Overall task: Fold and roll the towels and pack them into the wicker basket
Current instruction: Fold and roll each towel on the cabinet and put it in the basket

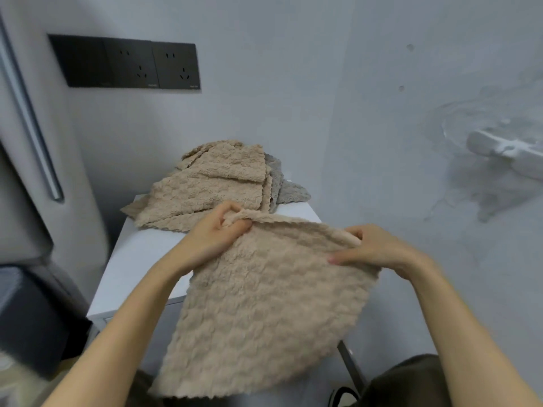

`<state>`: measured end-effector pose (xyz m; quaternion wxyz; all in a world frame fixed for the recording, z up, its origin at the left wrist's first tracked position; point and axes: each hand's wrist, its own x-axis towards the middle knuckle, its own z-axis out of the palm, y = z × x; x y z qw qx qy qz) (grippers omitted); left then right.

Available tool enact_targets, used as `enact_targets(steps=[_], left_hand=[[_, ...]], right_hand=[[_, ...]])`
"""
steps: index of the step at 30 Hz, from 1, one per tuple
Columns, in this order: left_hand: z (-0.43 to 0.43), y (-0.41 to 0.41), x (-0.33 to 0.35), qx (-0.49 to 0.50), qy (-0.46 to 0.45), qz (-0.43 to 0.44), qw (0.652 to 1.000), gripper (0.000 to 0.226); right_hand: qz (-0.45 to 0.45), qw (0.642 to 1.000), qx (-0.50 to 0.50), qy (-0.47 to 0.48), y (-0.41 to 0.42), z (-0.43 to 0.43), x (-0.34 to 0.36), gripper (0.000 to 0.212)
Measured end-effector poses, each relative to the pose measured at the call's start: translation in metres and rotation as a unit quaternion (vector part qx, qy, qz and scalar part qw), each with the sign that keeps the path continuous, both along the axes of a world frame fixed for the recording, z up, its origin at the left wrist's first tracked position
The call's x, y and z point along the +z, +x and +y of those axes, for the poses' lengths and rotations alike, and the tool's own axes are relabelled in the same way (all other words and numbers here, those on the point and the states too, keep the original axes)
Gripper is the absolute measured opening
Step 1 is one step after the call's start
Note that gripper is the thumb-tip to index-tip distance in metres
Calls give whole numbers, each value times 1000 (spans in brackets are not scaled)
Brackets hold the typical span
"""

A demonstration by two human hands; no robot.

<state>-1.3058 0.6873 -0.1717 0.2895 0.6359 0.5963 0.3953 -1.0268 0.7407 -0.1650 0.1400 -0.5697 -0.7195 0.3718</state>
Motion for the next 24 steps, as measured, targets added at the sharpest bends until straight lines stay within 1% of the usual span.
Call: enact_targets(steps=[3,5,7,8,10,11,12,13,14,15,16,17,19,21,22,24], left_hand=[[12,-25,-14,43,70,50,995,6],[18,-38,-20,98,129,125,979,9],[21,-43,-20,182,181,218,942,12],[22,-45,-19,217,203,256,920,13],[22,-45,-14,247,231,313,888,12],[25,-47,-13,253,238,331,877,9],[28,-48,-11,259,239,345,870,8],[31,-49,-10,267,230,358,865,9],[34,-51,-9,278,216,374,858,12],[38,-52,-9,291,203,389,850,15],[41,-53,-8,303,190,398,845,17],[44,-55,-9,311,180,393,846,17],[53,-60,-13,313,167,338,872,16],[62,-66,-18,290,157,247,911,17],[66,-68,-21,279,155,214,923,16],[73,-71,-27,264,151,174,937,14]], right_hand=[[2,992,-76,102,-5,16,-13,26],[3,976,-105,192,-15,23,-16,19],[-9,955,-130,266,-25,26,-14,12],[-26,946,-143,289,-32,28,-12,13],[-59,934,-161,314,-43,32,-9,21],[-53,933,-164,315,-48,36,-9,22],[-13,939,-161,303,-52,41,-8,22],[63,950,-159,263,-57,45,-8,22],[151,956,-157,197,-62,49,-8,22],[234,951,-158,125,-68,51,-7,22],[295,940,-159,67,-73,52,-5,23],[331,929,-160,32,-79,55,-5,24],[368,916,-160,4,-89,60,-7,23],[384,909,-160,-3,-98,68,-13,20],[392,906,-161,-6,-102,72,-16,20],[400,901,-168,-2,-108,79,-22,22]])
